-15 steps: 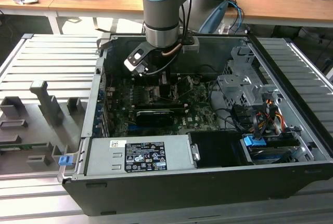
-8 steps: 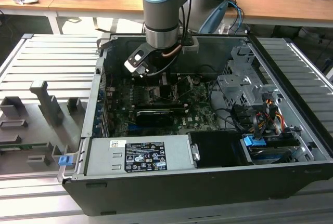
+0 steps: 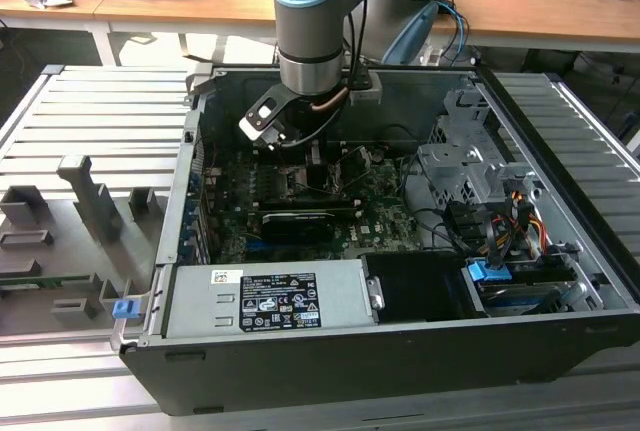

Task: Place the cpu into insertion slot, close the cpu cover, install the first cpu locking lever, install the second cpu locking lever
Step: 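Place the cpu into insertion slot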

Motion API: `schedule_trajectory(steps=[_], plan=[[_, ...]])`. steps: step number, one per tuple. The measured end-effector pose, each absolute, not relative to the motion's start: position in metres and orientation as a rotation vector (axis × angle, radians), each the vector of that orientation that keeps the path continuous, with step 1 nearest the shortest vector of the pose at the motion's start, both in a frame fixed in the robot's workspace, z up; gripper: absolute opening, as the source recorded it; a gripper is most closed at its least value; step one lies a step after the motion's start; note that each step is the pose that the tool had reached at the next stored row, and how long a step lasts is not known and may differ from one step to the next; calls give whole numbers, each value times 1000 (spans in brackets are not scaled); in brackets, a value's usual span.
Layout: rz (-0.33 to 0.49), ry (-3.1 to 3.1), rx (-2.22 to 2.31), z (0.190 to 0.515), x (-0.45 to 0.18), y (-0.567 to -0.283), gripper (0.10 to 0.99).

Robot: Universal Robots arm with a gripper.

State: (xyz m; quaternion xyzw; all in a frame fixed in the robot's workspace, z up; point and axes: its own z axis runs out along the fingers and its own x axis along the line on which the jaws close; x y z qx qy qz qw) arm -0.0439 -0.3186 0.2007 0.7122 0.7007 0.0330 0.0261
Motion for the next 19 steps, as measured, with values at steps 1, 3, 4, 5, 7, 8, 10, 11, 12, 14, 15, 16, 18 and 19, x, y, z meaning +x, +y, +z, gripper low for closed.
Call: schedule_trajectory(steps=[1, 3, 4, 5, 7, 8, 10, 11, 12, 14, 15, 16, 18, 19], plan=[[102, 2165, 2201, 201, -44, -319, 537], [102, 2165, 2201, 201, -44, -319, 537], [102, 2165, 2201, 201, -44, -319, 537], [102, 2165, 2201, 201, -44, -319, 537], [102, 2165, 2201, 201, -43, -319, 537], [102, 2165, 2201, 201, -43, -319, 537], [102, 2165, 2201, 200, -43, -319, 537], [102, 2165, 2201, 200, -43, -319, 537], [102, 2165, 2201, 200, -43, -319, 616], [102, 2165, 2201, 200, -43, -319, 616], [102, 2165, 2201, 200, -43, -319, 616], [102, 2165, 2201, 201, -43, -319, 616], [102, 2165, 2201, 204, -43, -319, 616], [102, 2166, 2201, 206, -43, -319, 616]])
